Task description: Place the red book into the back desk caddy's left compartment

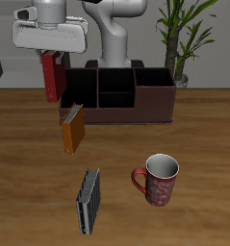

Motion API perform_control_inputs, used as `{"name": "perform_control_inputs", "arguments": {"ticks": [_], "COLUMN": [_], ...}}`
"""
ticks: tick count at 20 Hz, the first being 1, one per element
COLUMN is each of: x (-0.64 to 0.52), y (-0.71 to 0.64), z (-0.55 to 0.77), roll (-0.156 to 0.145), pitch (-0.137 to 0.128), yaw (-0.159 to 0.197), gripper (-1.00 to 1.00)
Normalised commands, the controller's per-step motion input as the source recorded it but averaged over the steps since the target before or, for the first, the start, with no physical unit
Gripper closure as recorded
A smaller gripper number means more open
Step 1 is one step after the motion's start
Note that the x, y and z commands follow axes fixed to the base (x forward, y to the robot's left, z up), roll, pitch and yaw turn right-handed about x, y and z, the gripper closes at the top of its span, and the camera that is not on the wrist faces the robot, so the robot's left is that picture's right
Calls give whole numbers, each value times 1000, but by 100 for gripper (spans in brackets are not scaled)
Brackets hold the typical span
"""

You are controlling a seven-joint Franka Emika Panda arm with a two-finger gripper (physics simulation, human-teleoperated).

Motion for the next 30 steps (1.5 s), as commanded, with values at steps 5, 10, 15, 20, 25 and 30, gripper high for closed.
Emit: {"name": "perform_control_inputs", "arguments": {"ticks": [5,10,15,20,25,30], "x": [-463,-564,-392,-328,-253,-237], "y": [185,240,153,76,24,72], "z": [78,71,42,-1,-185,-238], "roll": [23,22,24,-4,3,39], "pitch": [1,-22,-23,-13,24,41], "yaw": [-5,-23,4,-20,5,10], "gripper": [100,100,100,100,100,100]}}
